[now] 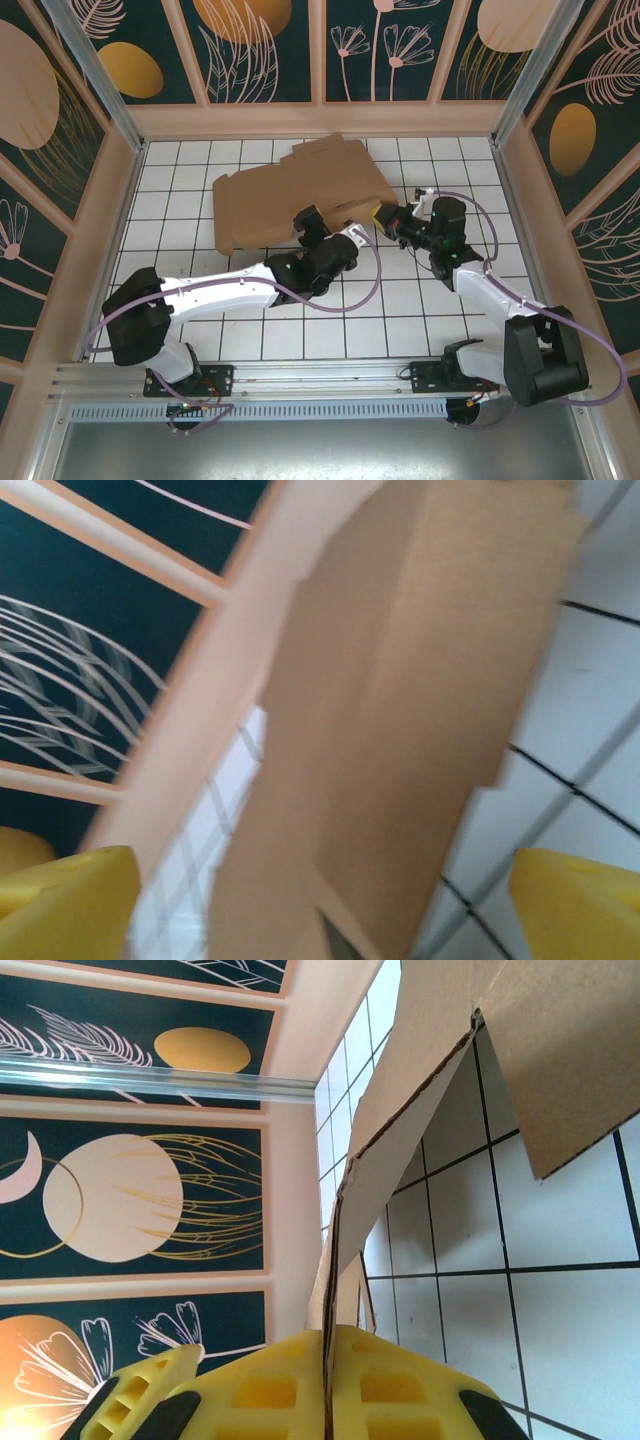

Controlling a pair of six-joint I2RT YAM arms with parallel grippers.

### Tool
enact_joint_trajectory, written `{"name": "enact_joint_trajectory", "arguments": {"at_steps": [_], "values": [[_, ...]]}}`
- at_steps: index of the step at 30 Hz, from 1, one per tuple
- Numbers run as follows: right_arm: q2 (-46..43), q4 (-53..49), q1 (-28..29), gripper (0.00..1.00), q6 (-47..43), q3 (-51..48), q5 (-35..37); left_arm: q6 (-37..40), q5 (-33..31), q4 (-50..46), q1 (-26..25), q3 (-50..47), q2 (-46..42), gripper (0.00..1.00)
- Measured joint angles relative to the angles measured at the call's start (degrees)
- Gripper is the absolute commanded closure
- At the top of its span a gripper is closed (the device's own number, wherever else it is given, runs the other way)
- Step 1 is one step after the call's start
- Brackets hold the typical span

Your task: Fold the paper box

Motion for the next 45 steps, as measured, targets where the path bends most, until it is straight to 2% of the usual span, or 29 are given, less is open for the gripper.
{"name": "enact_joint_trajectory", "arguments": {"at_steps": [6,15,17,19,23,27,30,34,36,40,45], "values": [[0.0,1.29,-0.11,0.92,1.9,0.09,0.02,10.78,-4.33,13.38,-0.17,-1.57,2.58,0.5],[0.0,2.08,-0.22,0.92,3.41,0.76,0.04,16.13,-4.68,18.49,-0.24,-1.44,5.92,0.8],[0.0,2.05,-0.22,0.89,3.78,0.98,0.07,17.35,-4.9,19.71,-0.24,-1.46,5.99,0.86],[-0.09,2.08,-0.22,0.81,3.93,1.4,0.09,18.86,-5.22,20.55,-0.24,-1.44,5.99,0.9],[-1.77,0.96,-0.24,0.46,3.56,2.38,-0.02,20.57,-5.33,21.77,-0.24,-1.29,5.99,0.94],[-4.74,-4.66,-1.07,0.31,0.2,6.01,0.02,20.13,-5.53,21.14,-0.24,0.22,5.55,0.98],[-9.33,-12.11,-2.86,0.25,-4.17,11.06,2.29,16.68,-5.29,16.28,-0.2,3.98,4.35,0.99],[-15.98,-24.0,-5.7,0.26,-10.86,20.92,9.16,7.54,-3.17,5.88,-0.2,13.51,1.42,1.0],[-18.58,-28.79,-6.54,0.27,-14.67,26.56,13.44,1.14,-0.17,0.22,-0.17,19.87,-0.39,0.99],[-21.97,-35.36,-6.69,0.29,-20.81,34.27,18.88,-14.05,9.77,-6.25,-0.17,29.35,-7.41,0.97],[-22.4,-39.36,-6.64,0.3,-26.43,36.74,20.59,-28.85,17.79,-7.87,1.16,31.74,-16.28,0.96]]}}
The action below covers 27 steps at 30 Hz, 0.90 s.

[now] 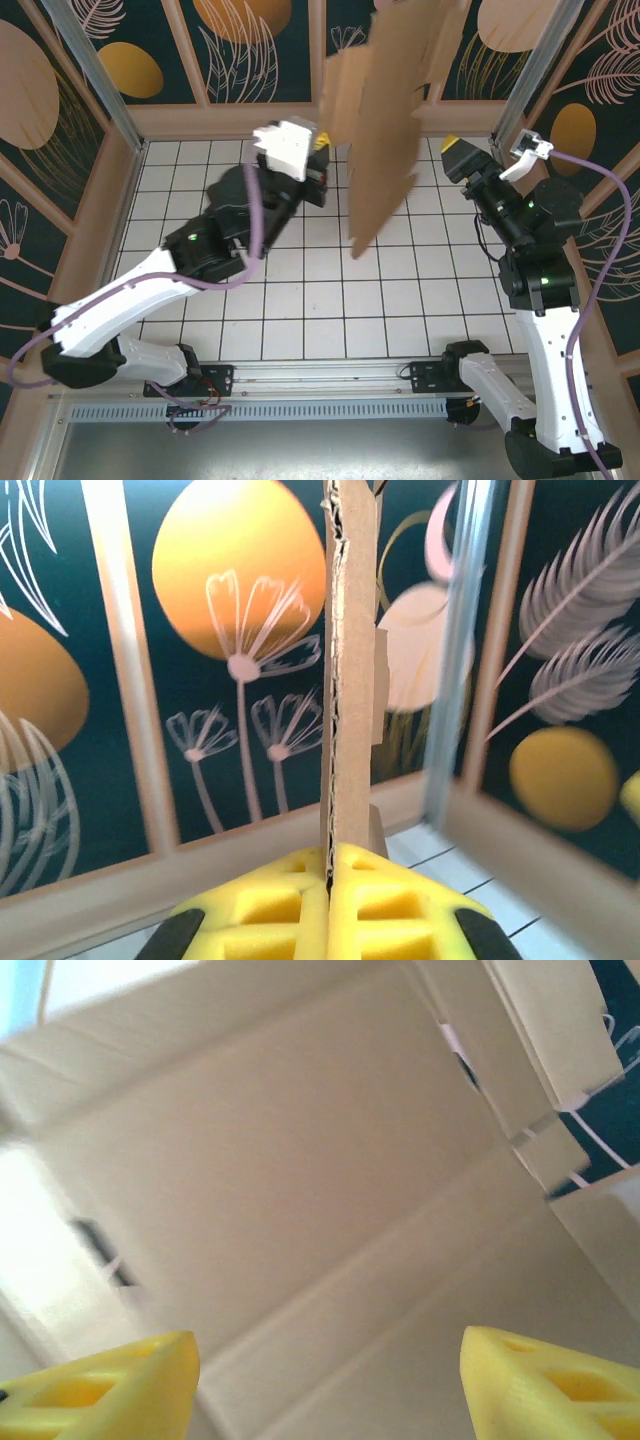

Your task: Fold the paper box

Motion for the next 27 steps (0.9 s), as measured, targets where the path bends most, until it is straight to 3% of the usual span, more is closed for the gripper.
{"name": "enact_joint_trajectory", "arguments": {"at_steps": [4,10,12,15,19,21,27], "values": [[2.6,-2.51,0.98,0.31,-3.52,-0.37,0.0,-12.68,8.59,0.0,9.9,-4.52,-3.08,0.97],[7.19,-3.28,10.75,0.31,-8.31,-7.61,5.35,-31.71,26.12,6.25,26.71,-28.37,-0.02,1.0],[9.38,-3.61,14.58,0.36,-9.92,-10.27,8.13,-37.33,32.5,9.97,31.3,-36.59,4.46,1.0],[12.26,-3.5,17.03,0.53,-11.87,-14.8,10.71,-44.92,39.15,14.58,37.4,-48.28,12.02,1.0],[15.32,-1.86,17.07,0.86,-13.14,-20.85,11.58,-50.71,42.01,16.59,39.69,-55.45,15.28,1.0],[17.38,-0.55,17.25,0.97,-13.53,-23.04,11.34,-51.89,42.6,19.21,39.5,-55.63,15.26,1.0],[26.84,2.45,18.16,1.0,-14.51,-25.68,11.19,-53.13,41.99,22.43,39.43,-56.43,12.59,0.97]]}}
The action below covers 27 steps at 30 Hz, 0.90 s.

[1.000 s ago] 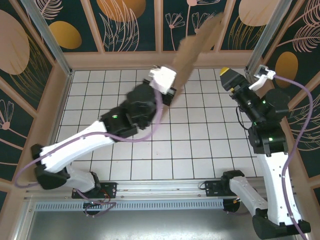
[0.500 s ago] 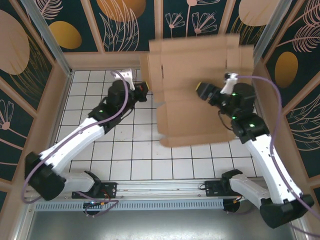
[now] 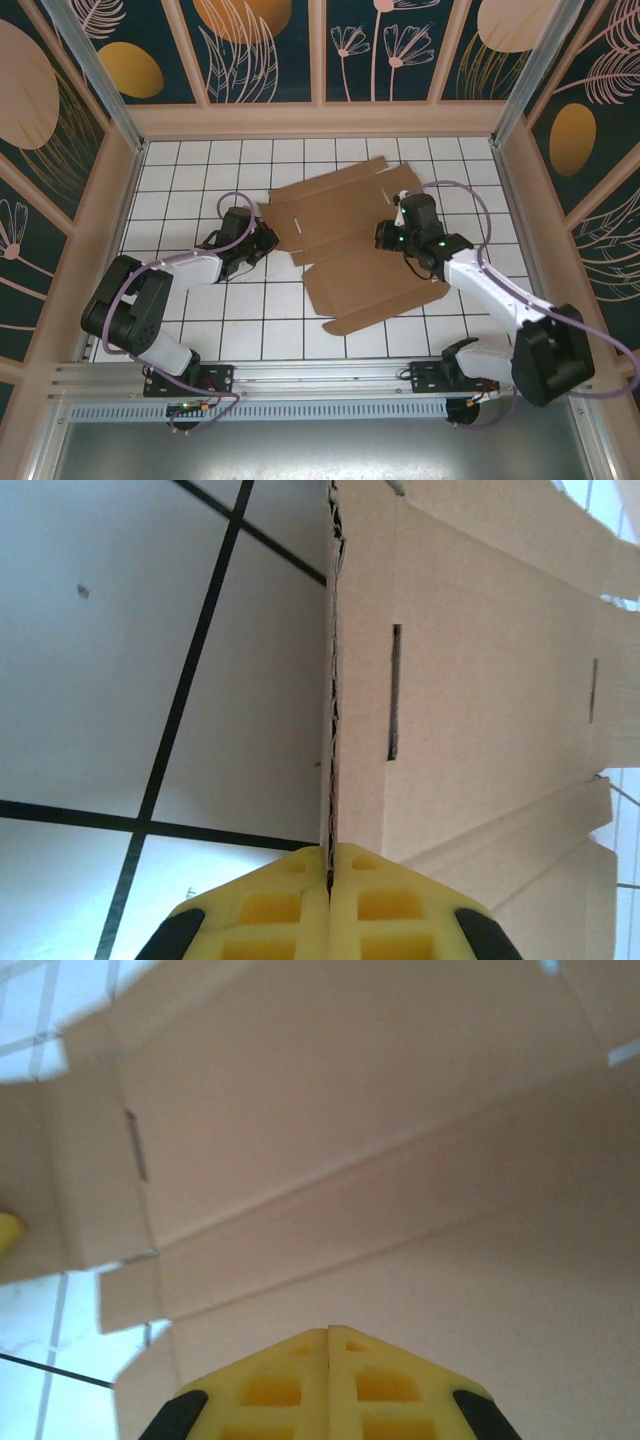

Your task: Fold the paper box

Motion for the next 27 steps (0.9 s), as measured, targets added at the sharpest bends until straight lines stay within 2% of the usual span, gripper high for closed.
{"name": "enact_joint_trajectory", "arguments": {"at_steps": [5,9,11,14,16,19,22,26,27], "values": [[8.5,0.48,0.42,1.0,0.07,0.0,2.34,-0.39,-1.81,-0.17,0.0,-2.27,-3.39,0.9],[11.13,2.16,1.31,1.0,-0.22,-1.09,4.28,-0.92,-2.29,-0.26,0.0,-3.15,-4.15,0.81],[11.61,2.47,1.42,1.0,-0.35,-1.31,4.87,-1.31,-2.16,-0.44,0.0,-4.13,-5.14,0.72],[15.21,1.7,1.44,1.0,-0.87,0.44,5.38,-2.05,-2.08,-1.55,0.0,-5.51,-7.1,0.49],[19.74,1.44,1.51,1.0,-1.7,2.73,5.73,-2.73,-2.75,-2.93,0.0,-7.28,-10.38,0.43],[22.1,1.81,1.7,1.0,-2.36,4.92,6.84,-2.03,-4.55,-6.62,0.0,-8.48,-16.63,0.46],[23.5,2.54,1.81,1.0,-2.97,5.88,7.74,1.75,-5.29,-9.94,0.0,-5.51,-19.74,0.58],[24.63,3.96,1.81,1.0,-3.43,6.69,8.11,7.98,-4.31,-12.33,-0.22,5.38,-15.04,0.64],[24.68,4.28,1.84,1.0,-3.52,6.71,8.07,9.35,-3.48,-12.28,-0.37,8.94,-12.48,0.71]]}}
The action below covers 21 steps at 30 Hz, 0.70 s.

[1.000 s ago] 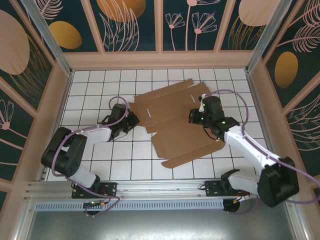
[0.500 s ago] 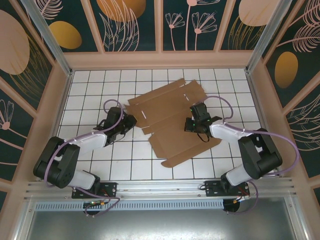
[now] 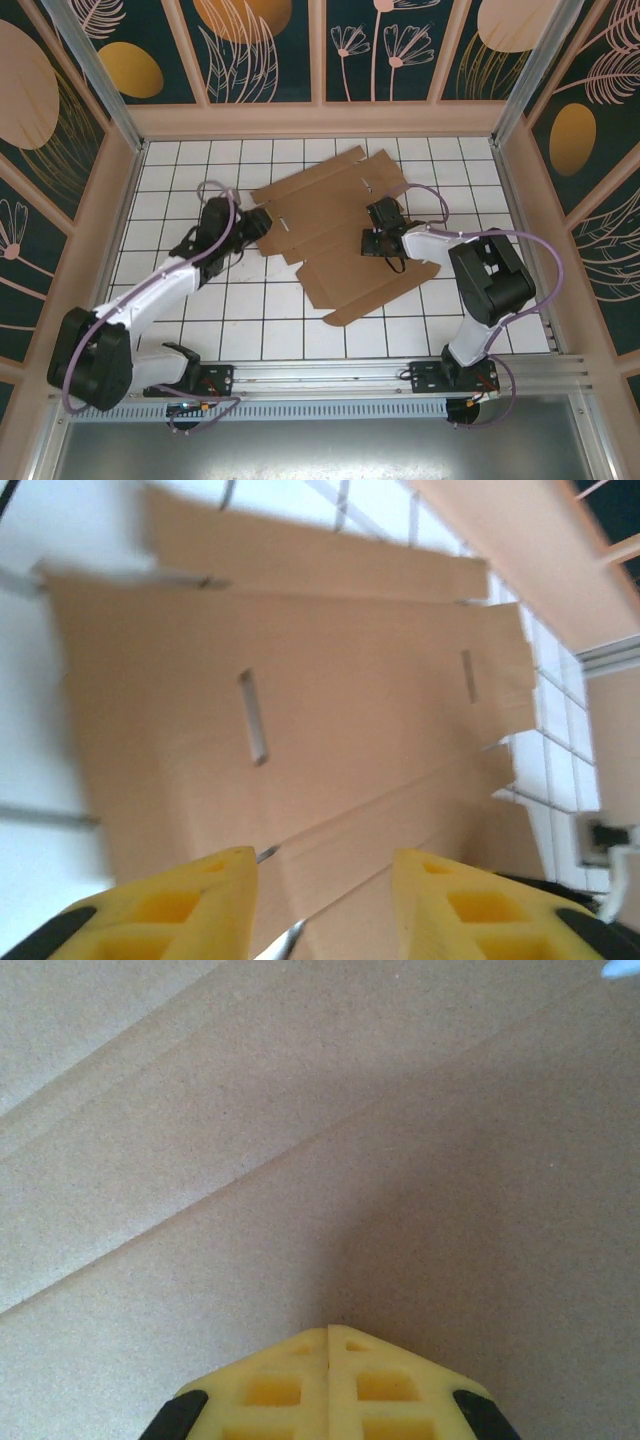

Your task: Fold the paper box

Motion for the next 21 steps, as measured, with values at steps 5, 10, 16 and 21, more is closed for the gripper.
{"name": "enact_joint_trajectory", "arguments": {"at_steps": [5,10,16,21], "values": [[-2.93,0.63,0.85,1.0,0.24,-2.38,-0.33,4.07,4.11,1.27,-0.76,14.6,15.45,1.0],[-14.4,0.7,2.12,1.0,2.25,-7.63,-1.77,5.16,8.35,2.82,-1.07,22.29,30.4,1.0],[-22.36,0.85,2.1,1.0,5.29,-12.07,-3.8,5.14,10.29,3.19,-2.08,24.76,40.11,1.0],[-23.04,0.2,1.92,1.0,6.95,-14.25,-4.37,5.14,10.21,3.28,-2.54,25.11,40.72,1.0]]}}
